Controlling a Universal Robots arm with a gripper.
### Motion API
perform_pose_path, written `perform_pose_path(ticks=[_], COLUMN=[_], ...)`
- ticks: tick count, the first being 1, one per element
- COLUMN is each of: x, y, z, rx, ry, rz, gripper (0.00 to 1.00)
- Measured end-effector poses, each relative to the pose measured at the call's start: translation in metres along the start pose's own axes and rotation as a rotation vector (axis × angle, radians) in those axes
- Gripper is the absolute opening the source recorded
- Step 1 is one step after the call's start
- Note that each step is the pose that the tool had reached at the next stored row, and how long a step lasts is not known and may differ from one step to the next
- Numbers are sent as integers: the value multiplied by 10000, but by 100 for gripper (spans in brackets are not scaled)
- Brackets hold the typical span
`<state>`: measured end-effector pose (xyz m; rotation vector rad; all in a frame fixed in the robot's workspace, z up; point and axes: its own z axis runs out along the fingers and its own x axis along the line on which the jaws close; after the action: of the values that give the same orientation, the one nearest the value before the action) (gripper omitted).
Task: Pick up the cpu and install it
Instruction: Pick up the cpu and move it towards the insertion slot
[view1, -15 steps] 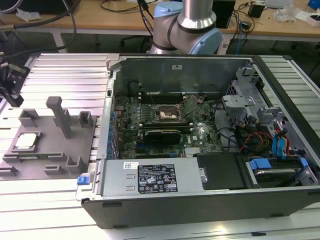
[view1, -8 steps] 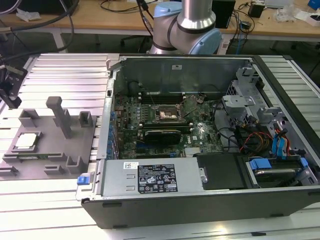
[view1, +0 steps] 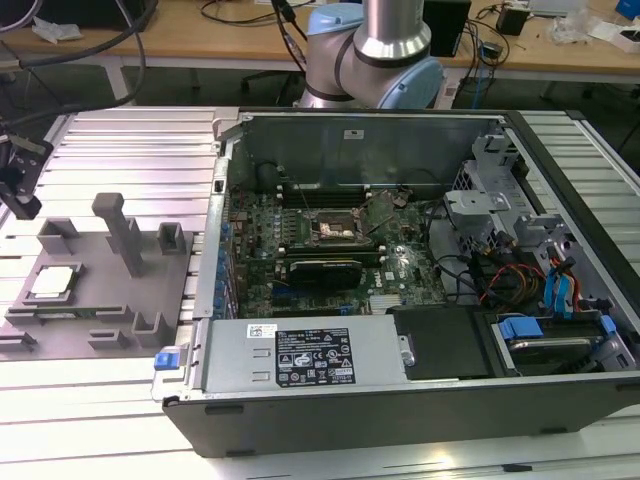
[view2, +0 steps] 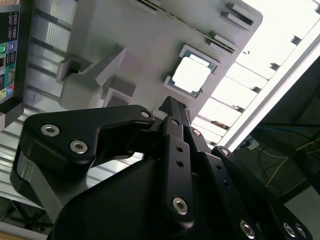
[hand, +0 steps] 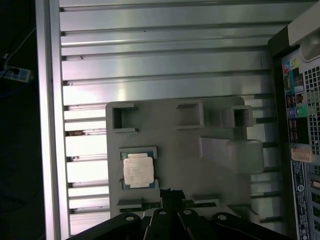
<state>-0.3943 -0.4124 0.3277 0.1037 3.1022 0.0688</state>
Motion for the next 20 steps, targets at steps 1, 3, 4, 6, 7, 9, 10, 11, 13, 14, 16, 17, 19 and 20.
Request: perform_pose_path(ticks=[1,3,4,6,7,9,10,11,13,14,16,17,19,20], x=[3,14,20,36,42,50,56,61,73,80,92,96,106,109], y=[0,-2,-2,-4,-5,-7,-9,-10,-14,-15,-19,-20,-21,-22], z=[3,10,15,31,37,54,75,89,123,136,163,172,188,194], rx=[0,1,0,0,1,2,1,0,1,1,1,2,2,1], ry=[0,1,1,0,1,3,2,1,2,2,2,2,3,2], rz=[0,0,0,0,0,-1,0,0,0,0,-1,0,1,0], gripper=[11,11,11,11,11,11,11,11,11,11,11,11,11,11])
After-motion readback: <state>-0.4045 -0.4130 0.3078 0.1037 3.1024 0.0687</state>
